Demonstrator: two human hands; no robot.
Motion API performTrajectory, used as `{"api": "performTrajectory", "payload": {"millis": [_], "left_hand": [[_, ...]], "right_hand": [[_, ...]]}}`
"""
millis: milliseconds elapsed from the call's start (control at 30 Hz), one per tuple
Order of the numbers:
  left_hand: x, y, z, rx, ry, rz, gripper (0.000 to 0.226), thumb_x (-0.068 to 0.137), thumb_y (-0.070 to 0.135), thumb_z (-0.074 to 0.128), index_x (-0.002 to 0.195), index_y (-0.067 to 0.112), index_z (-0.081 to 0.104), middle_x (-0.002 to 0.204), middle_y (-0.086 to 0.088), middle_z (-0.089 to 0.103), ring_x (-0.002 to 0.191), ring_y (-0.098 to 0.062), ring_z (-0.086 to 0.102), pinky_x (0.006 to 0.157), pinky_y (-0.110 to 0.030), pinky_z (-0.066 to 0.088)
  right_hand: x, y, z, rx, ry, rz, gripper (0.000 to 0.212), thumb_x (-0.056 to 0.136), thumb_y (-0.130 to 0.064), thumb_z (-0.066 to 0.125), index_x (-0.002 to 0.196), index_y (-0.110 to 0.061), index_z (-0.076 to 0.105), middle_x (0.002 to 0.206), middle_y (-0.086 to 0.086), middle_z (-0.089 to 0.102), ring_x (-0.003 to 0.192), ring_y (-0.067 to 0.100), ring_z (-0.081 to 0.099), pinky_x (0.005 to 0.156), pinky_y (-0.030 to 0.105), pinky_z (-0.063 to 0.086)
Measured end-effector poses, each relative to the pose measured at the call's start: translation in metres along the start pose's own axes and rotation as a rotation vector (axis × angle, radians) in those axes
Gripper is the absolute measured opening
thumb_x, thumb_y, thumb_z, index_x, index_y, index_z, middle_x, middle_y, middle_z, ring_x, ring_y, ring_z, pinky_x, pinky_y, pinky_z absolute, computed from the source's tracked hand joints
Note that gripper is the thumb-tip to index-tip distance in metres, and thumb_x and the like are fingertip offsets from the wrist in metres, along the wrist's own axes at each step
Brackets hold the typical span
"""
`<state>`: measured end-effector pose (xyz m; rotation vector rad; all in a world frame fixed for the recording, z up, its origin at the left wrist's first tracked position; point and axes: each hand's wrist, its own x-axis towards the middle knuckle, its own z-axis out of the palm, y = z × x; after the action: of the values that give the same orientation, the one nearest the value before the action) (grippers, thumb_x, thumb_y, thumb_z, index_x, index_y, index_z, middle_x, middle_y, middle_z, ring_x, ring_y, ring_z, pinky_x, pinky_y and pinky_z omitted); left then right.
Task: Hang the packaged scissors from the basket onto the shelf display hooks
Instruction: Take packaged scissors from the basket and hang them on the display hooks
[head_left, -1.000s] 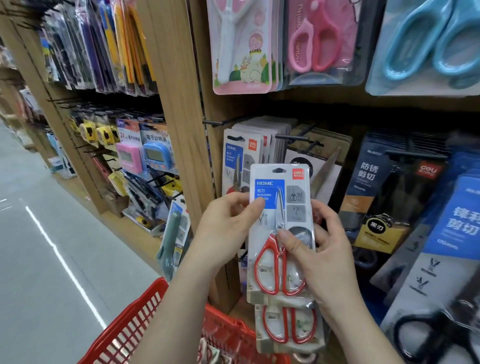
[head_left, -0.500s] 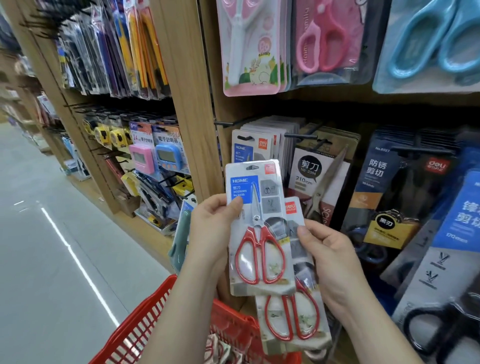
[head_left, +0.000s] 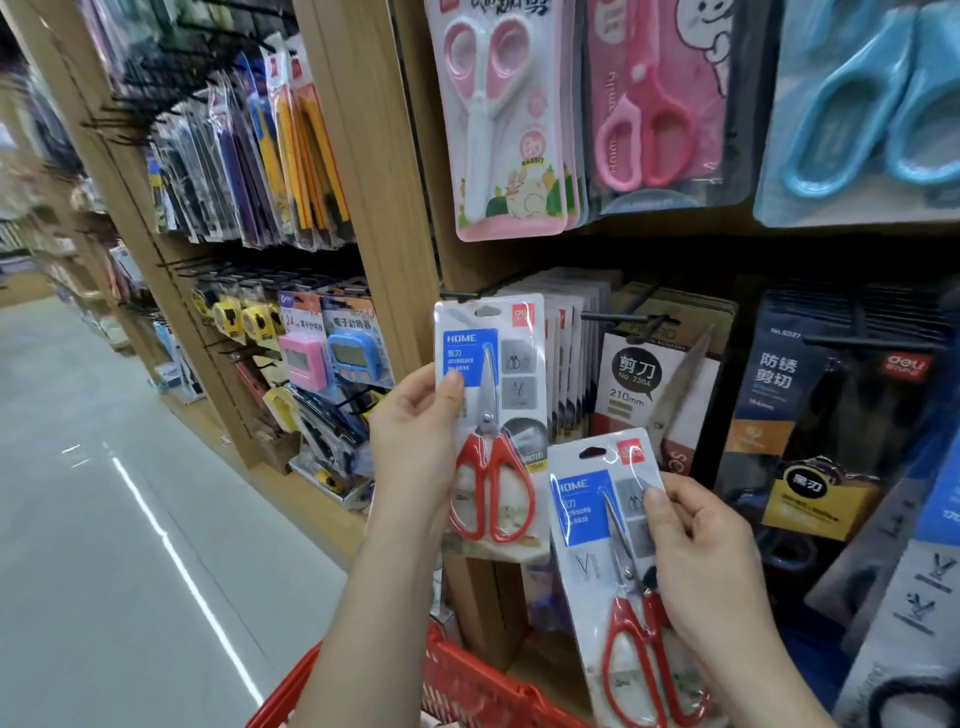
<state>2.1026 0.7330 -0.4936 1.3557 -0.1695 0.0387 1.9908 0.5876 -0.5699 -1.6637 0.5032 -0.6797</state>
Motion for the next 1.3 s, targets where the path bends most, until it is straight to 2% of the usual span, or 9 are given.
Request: {"api": "performTrajectory", "payload": {"millis": [167,367,500,667,800,933,1067,1200,1300], "left_hand": [[0.014,0.0,0.006,0.101,0.003,0.011,0.016,0.1,0.024,0.058,0.107,0.019,0.07,0.095,-0.002,0.078,0.087,-0.024,0.076,0.084,-0.049,0.06],[0.028,-0.004,-0.002,0.198,0.022,0.021,0.017,0.1,0.023,0.057,0.109,0.019,0.071,0.097,0.001,0.078,0.087,-0.022,0.076,0.083,-0.048,0.06],[0.027,-0.005,-0.007,0.231,-0.007,0.006,0.018,0.101,0.023,0.055,0.11,0.018,0.07,0.097,-0.001,0.078,0.085,-0.021,0.076,0.078,-0.043,0.061],[0.027,0.002,-0.003,0.318,-0.023,0.013,0.019,0.102,0.025,0.054,0.111,0.017,0.068,0.091,0.001,0.078,0.076,-0.017,0.076,0.072,-0.041,0.063],[0.021,0.009,-0.005,0.392,-0.023,0.035,0.015,0.102,0.027,0.054,0.104,0.021,0.068,0.089,-0.004,0.077,0.078,-0.027,0.076,0.073,-0.045,0.063],[0.023,0.015,-0.01,0.516,-0.031,0.061,0.013,0.1,0.035,0.055,0.096,0.028,0.066,0.087,0.001,0.077,0.075,-0.022,0.076,0.074,-0.047,0.062],[0.022,0.025,-0.012,0.695,-0.021,0.145,0.017,0.095,0.044,0.054,0.086,0.032,0.062,0.084,0.006,0.076,0.077,-0.02,0.074,0.077,-0.049,0.06],[0.02,0.034,-0.012,0.764,-0.017,0.206,0.021,0.095,0.038,0.055,0.111,0.029,0.064,0.092,-0.001,0.073,0.073,-0.019,0.068,0.07,-0.042,0.059],[0.016,0.036,-0.013,0.541,-0.101,0.109,0.025,0.099,0.022,0.057,0.121,0.034,0.055,0.089,-0.01,0.073,0.057,-0.018,0.069,0.052,-0.038,0.058]], "right_hand": [[0.001,-0.002,0.001,0.085,-0.033,-0.004,0.025,0.101,-0.017,0.049,0.089,-0.029,0.067,0.079,-0.012,0.075,0.07,-0.002,0.07,0.051,0.012,0.05],[0.004,0.0,0.002,0.127,-0.016,0.019,0.025,0.102,-0.017,0.049,0.091,-0.029,0.069,0.084,-0.011,0.077,0.076,0.008,0.074,0.063,0.028,0.057],[0.004,0.0,-0.001,0.166,-0.016,0.031,0.022,0.101,-0.018,0.05,0.094,-0.026,0.07,0.084,-0.009,0.077,0.076,0.008,0.074,0.059,0.024,0.055],[0.003,0.0,-0.003,0.243,0.001,0.079,0.02,0.101,-0.02,0.052,0.097,-0.023,0.071,0.087,-0.001,0.078,0.079,0.017,0.076,0.069,0.04,0.059],[0.003,-0.002,-0.003,0.273,0.006,0.097,0.019,0.101,-0.019,0.051,0.097,-0.021,0.07,0.084,-0.002,0.078,0.075,0.017,0.075,0.073,0.046,0.06],[0.001,-0.006,-0.004,0.276,-0.011,0.097,0.018,0.1,-0.02,0.052,0.096,-0.022,0.07,0.083,-0.003,0.078,0.077,0.017,0.076,0.071,0.044,0.061],[-0.002,-0.009,-0.003,0.269,-0.037,0.115,0.017,0.1,-0.024,0.052,0.1,-0.024,0.069,0.084,-0.003,0.078,0.075,0.017,0.076,0.073,0.056,0.06],[-0.004,-0.011,-0.002,0.287,-0.044,0.131,0.019,0.1,-0.024,0.051,0.105,-0.02,0.069,0.086,0.0,0.078,0.077,0.02,0.076,0.072,0.055,0.06],[-0.004,-0.01,-0.001,0.31,-0.045,0.127,0.018,0.1,-0.023,0.052,0.101,-0.022,0.07,0.087,0.002,0.078,0.08,0.023,0.076,0.07,0.048,0.061]]}}
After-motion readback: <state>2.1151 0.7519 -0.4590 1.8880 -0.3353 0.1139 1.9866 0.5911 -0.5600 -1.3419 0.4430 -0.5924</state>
